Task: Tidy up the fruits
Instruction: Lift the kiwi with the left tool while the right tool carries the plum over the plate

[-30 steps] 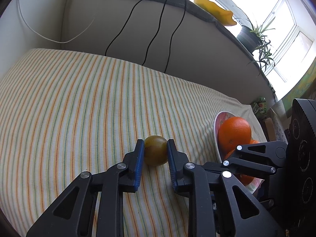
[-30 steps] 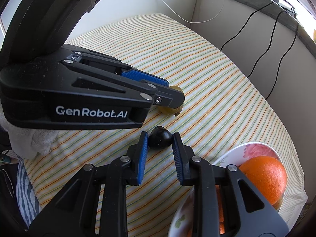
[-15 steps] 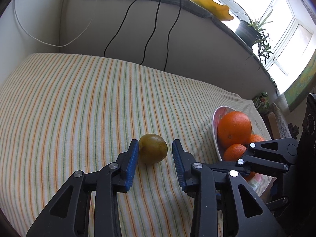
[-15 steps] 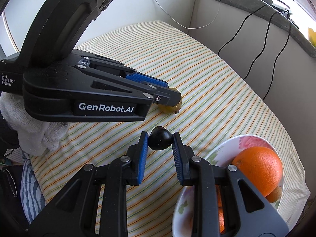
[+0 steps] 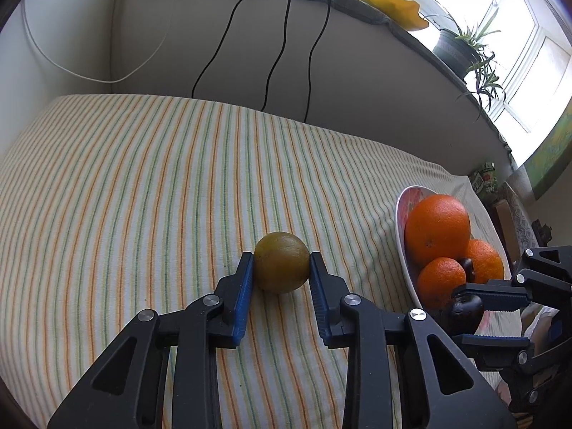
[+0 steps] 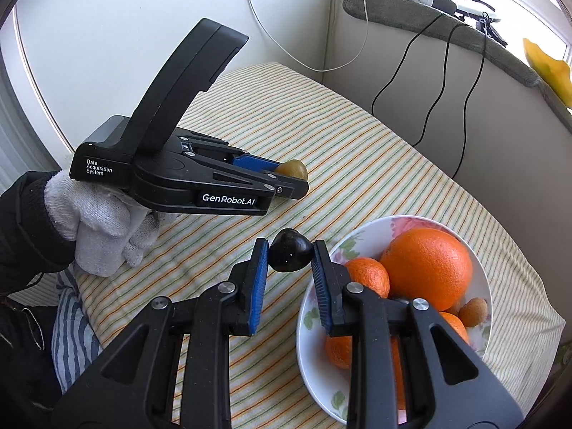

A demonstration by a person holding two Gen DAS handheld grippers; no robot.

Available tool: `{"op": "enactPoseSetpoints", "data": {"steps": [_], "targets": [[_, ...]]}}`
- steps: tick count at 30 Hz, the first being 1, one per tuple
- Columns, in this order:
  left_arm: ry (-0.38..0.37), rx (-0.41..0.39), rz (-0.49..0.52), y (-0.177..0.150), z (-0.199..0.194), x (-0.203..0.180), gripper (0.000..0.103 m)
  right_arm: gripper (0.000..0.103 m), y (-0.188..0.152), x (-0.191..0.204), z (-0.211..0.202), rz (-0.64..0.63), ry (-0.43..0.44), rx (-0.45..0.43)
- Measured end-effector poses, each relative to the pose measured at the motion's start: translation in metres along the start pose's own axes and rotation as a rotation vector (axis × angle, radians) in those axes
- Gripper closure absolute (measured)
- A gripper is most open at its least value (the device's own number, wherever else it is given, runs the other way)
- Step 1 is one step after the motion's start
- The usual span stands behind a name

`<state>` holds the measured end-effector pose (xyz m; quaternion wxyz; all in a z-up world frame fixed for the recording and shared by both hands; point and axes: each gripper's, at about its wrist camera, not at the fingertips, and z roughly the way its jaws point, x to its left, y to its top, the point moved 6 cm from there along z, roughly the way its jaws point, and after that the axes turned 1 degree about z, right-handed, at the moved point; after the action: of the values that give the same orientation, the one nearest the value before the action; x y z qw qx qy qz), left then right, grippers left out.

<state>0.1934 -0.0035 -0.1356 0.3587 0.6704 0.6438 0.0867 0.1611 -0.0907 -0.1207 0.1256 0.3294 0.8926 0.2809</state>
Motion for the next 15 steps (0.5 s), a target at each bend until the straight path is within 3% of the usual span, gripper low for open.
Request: {"op": "enactPoseSetpoints", "data": {"steps": [9, 15], "targets": [[-0.052, -0.061, 0.016, 0.008, -0.031, -0.018, 0.075, 0.077, -0.016, -0.025, -0.04, 0.092, -0.04, -0.071], [-0.101, -0.081, 0.051, 0.013, -0.038, -0.049, 0.075, 0.077, -0.034, -0.056, -0.067, 0.167, -0.095, -0.101]]}}
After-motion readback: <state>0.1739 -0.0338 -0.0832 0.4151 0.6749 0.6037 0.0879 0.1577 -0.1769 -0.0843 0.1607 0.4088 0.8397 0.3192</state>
